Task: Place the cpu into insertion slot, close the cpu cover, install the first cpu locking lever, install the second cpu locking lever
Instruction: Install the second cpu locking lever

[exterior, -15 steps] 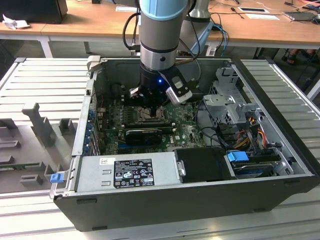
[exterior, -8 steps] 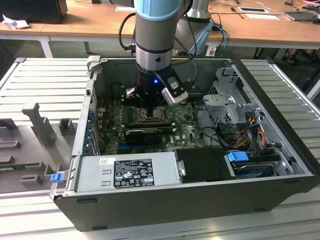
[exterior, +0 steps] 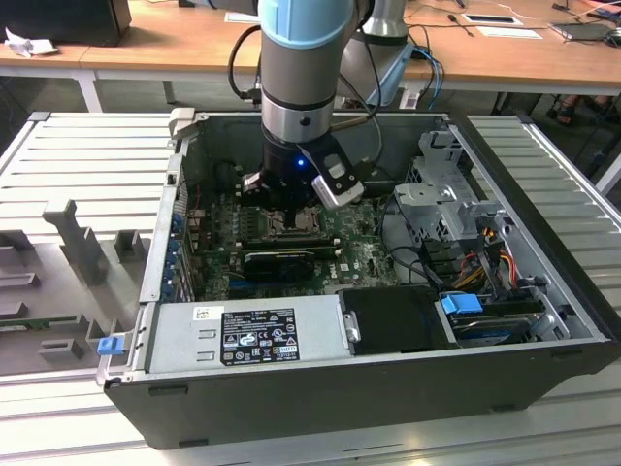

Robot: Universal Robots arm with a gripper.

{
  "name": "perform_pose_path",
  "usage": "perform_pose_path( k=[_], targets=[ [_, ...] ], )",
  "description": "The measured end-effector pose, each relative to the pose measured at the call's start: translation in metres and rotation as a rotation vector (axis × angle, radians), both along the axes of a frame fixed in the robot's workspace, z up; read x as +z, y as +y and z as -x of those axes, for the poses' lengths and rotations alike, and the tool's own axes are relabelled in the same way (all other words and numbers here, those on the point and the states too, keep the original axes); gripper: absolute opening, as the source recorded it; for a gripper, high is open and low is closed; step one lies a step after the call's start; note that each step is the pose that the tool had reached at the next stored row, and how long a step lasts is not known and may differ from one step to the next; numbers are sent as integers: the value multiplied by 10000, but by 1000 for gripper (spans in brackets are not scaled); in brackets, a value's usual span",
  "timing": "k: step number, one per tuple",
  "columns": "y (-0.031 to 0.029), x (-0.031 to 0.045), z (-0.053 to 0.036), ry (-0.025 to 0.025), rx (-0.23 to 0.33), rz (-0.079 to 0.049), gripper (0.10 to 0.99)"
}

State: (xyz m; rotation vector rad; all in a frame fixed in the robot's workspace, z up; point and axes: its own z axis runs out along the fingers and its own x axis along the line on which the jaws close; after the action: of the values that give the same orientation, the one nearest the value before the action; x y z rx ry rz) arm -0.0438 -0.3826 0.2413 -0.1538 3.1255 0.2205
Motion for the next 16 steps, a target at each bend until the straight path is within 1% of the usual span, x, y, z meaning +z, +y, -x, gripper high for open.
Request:
perform_pose_path(
  k=[2, 6, 9, 12, 16],
  targets=[
    [-9, -3, 12, 1, -2, -78, 106],
    [-10, -29, 38, 0, 1, -136, 106],
    [-10, -59, 61, 0, 1, -247, 106],
    [-13, -98, 79, 1, 0, -289, 106],
    [-22, -178, 105, 2, 29, -325, 106]
  ],
)
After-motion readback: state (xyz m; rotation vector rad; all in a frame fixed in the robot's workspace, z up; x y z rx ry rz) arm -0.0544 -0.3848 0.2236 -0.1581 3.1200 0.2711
